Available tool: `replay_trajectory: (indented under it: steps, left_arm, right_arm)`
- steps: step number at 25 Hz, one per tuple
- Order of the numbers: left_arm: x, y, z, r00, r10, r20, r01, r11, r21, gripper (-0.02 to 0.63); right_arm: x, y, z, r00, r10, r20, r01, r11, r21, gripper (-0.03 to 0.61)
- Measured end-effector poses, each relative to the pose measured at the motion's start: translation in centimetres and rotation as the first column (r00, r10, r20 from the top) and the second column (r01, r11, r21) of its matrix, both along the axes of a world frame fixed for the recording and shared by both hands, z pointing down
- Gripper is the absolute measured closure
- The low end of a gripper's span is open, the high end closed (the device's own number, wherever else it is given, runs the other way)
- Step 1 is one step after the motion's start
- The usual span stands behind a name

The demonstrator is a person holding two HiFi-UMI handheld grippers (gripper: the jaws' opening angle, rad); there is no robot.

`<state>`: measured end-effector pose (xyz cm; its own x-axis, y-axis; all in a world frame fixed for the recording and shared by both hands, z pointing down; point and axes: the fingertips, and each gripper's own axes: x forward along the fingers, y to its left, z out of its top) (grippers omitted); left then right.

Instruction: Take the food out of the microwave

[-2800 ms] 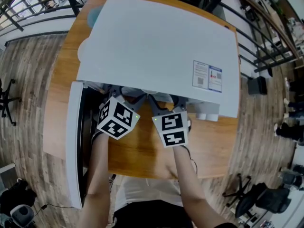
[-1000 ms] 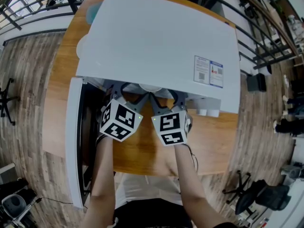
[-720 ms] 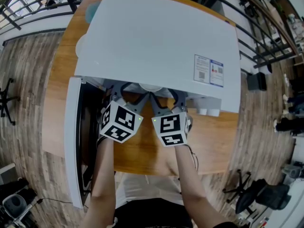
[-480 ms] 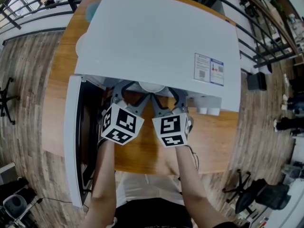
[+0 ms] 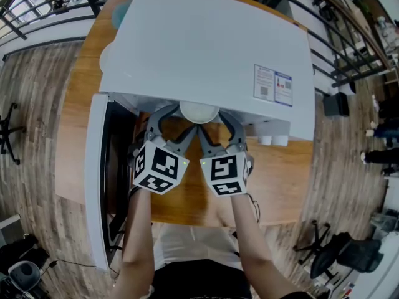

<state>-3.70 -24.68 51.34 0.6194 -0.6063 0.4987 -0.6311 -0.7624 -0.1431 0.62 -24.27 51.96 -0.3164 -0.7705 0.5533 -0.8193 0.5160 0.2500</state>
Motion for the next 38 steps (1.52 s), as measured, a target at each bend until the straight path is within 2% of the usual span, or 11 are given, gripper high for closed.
replay_trajectory:
  steps: [15, 25, 38]
  left_arm:
    - [0.8, 3.0, -1.1, 1.000, -0.009, 0.007, 0.009, 1.000, 0.014, 0.341]
    - [0.9, 6.9, -0.6, 0.999, -0.041, 0.025, 0.041, 0.999, 0.000, 0.341]
    - [1.2, 12.3, 0.2, 0.999, -0.045, 0.021, 0.046, 0.999, -0.014, 0.341]
  right_arm:
    - [0.8, 3.0, -1.3, 1.000, -0.017, 0.014, 0.017, 0.999, 0.029, 0.321]
    - [0.9, 6.7, -0.8, 0.998, -0.059, 0.016, 0.059, 0.998, 0.013, 0.321]
    - [1.3, 11.9, 0.3, 0.998, -0.059, 0.013, 0.059, 0.998, -0.012, 0.321]
